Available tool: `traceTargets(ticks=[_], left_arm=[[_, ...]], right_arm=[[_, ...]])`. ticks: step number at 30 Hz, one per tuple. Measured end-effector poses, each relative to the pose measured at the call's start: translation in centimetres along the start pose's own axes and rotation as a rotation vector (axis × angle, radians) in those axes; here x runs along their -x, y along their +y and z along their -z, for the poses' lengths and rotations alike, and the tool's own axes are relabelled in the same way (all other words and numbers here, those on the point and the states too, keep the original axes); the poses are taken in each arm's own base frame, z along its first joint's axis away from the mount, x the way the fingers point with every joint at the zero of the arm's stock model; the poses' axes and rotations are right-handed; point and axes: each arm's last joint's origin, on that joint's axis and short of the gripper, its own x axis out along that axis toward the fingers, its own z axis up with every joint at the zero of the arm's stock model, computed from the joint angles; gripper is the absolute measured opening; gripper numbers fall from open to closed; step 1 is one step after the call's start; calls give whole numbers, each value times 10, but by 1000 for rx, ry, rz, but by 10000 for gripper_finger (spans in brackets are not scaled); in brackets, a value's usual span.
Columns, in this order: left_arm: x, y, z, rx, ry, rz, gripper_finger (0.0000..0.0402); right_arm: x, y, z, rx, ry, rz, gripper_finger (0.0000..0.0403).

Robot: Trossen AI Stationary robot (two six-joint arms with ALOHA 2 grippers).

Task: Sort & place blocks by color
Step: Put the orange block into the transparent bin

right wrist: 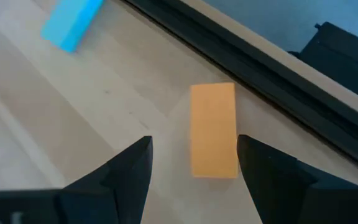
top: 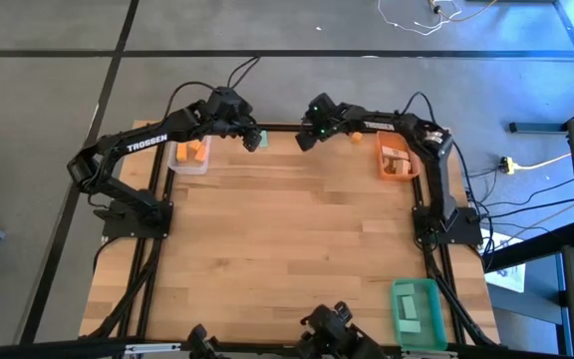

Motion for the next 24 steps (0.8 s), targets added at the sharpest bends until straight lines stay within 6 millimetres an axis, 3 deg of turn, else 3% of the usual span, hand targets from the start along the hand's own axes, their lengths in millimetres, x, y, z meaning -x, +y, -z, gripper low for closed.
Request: traceTargets(ticks=[15, 24], left_arm=[[0, 0, 0, 0, -1, 0, 219], [0, 0, 0, 0, -1, 0, 219]], right_arm=[[-28, -10, 12, 77, 75, 17, 229], [-29, -11, 13, 80, 79, 46, 123]])
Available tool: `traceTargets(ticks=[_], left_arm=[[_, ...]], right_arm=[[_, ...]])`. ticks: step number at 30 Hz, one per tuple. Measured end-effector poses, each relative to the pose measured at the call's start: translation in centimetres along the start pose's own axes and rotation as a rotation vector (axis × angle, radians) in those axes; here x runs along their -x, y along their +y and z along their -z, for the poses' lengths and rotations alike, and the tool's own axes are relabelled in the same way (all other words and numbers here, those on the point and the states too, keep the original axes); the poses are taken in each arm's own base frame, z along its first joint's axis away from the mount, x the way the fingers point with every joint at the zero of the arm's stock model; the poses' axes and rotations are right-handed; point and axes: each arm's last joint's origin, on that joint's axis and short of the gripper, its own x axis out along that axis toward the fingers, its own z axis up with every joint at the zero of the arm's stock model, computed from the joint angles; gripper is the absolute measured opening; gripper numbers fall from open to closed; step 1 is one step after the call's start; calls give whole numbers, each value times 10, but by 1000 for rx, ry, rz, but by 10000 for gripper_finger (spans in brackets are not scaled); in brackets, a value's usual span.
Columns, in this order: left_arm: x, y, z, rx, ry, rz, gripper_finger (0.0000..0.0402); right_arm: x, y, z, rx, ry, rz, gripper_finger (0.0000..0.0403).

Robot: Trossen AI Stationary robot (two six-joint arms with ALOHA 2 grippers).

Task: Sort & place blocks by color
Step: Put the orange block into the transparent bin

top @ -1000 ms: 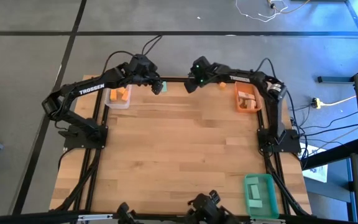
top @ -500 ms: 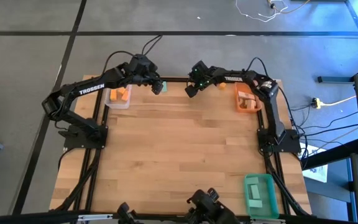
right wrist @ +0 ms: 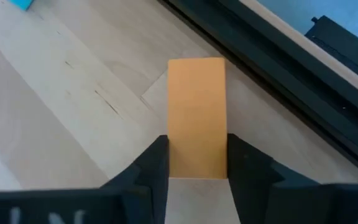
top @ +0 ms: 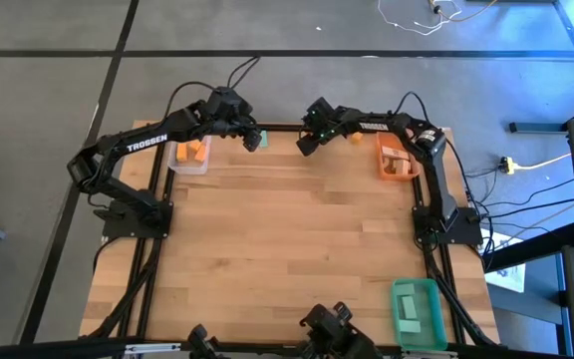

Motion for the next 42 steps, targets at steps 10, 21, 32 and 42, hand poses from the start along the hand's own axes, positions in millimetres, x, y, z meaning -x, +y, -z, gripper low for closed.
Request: traceTargets(ticks=[10, 21, 32, 42], left_arm=[[0, -1, 0, -2, 0, 2, 219], [0, -1, 0, -171, -7, -28, 219], [1, -15, 1, -925, -42, 102, 219], [3, -32, 0, -976, -109, 157, 219]], right_arm=[[17, 14, -7, 87, 70, -132, 123], [75, 64, -41, 293, 134, -221, 123], [116, 82, -68, 314, 47, -337, 123], [119, 86, -68, 298, 60, -492, 123]])
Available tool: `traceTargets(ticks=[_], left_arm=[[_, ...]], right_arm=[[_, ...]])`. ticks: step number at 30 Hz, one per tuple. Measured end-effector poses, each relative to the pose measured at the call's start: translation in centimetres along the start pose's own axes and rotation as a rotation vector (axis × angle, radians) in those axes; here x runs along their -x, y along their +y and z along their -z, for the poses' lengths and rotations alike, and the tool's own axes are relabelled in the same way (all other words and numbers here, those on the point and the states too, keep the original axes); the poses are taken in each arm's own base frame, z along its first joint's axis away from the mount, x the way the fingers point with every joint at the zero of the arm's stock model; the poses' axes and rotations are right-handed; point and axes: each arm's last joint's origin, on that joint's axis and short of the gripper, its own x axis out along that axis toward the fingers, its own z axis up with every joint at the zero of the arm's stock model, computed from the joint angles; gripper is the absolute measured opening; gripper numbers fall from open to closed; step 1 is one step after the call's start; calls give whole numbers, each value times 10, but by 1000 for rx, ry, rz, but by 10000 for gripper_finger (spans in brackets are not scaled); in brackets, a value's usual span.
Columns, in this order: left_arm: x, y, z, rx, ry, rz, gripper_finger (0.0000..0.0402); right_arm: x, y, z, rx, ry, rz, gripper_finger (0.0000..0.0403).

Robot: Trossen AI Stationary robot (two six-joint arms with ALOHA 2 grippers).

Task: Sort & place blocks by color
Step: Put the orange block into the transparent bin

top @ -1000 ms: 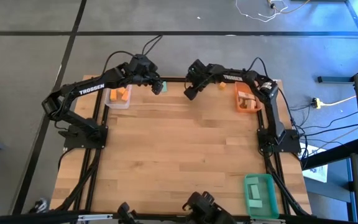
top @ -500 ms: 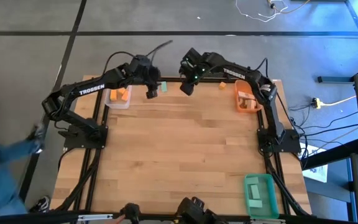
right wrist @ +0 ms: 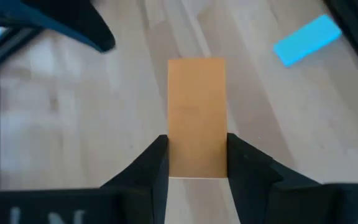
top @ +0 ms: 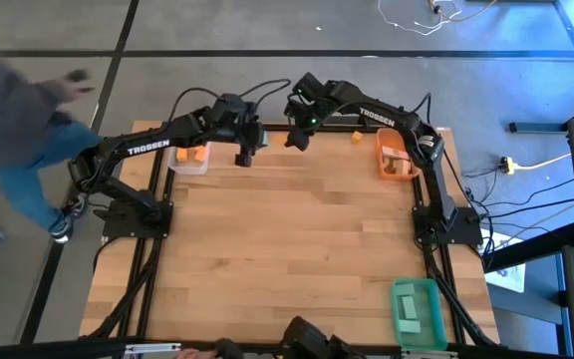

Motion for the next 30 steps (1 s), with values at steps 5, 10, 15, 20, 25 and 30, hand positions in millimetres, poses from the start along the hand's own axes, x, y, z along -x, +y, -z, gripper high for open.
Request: traceTargets(ticks=[5, 10, 15, 20, 25, 30], left_arm=[[0, -4, -8, -18, -35, -8, 219], [-1, -10, -15, -38, -32, -21, 219], [-3, -15, -20, -124, 41, -94, 219], [-3, -20, -25, -176, 46, -103, 218], [-3, -20, -24, -224, 52, -100, 212], [-3, -20, -24, -224, 56, -106, 212]], right_arm=[[0, 1, -1, -25, -11, -15, 123], [0, 2, -4, -16, -40, -73, 123], [1, 4, -7, -18, -65, -115, 123], [2, 5, -8, -11, -71, -165, 123], [2, 7, -11, -1, -99, -233, 123], [3, 9, -15, 16, -125, -271, 123]])
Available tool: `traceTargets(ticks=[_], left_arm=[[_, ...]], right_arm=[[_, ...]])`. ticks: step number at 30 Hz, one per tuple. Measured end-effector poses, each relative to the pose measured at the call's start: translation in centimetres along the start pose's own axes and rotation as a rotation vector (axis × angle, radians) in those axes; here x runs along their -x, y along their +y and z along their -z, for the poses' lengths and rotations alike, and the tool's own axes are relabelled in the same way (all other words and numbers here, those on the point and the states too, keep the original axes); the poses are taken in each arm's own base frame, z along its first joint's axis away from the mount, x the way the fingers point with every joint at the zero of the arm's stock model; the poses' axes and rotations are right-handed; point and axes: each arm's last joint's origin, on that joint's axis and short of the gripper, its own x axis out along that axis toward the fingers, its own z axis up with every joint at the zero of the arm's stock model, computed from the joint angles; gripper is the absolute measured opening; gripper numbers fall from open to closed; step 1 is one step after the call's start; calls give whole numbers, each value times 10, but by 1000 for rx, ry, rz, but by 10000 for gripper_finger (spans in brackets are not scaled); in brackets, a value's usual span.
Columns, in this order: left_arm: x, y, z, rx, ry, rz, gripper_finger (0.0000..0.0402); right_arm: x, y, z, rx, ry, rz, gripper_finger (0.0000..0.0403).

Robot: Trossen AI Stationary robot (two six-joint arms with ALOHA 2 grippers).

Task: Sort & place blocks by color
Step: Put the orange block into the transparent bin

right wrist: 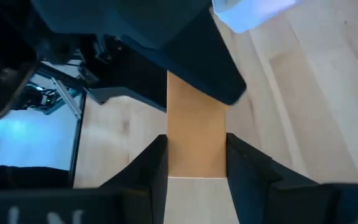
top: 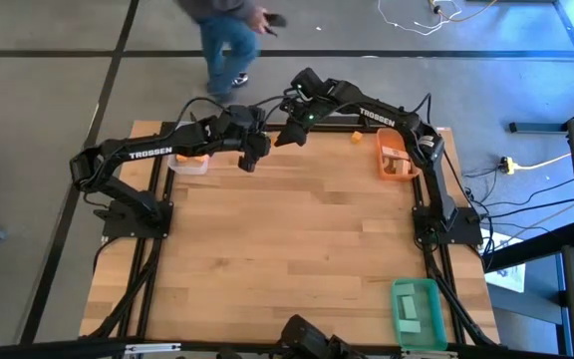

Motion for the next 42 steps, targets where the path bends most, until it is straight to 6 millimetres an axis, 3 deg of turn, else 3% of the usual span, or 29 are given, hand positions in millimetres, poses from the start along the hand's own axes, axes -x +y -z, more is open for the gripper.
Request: traceTargets(ticks=[9, 21, 31, 37, 42], left_arm=[[0, 0, 1, 0, 19, -12, 193], [0, -1, 1, -22, 31, -9, 53], [0, -2, 2, 1, 38, 9, 51], [0, -8, 10, 116, 113, 78, 47], [3, -5, 24, 270, 209, 68, 47]], right_arm=[[0, 1, 0, 2, 0, -20, 123], [1, 0, 0, -20, 2, -40, 123], [3, 0, -2, -38, -12, -57, 128], [7, -4, -3, -58, -26, -52, 206], [20, -16, -4, -77, -51, -29, 229]])
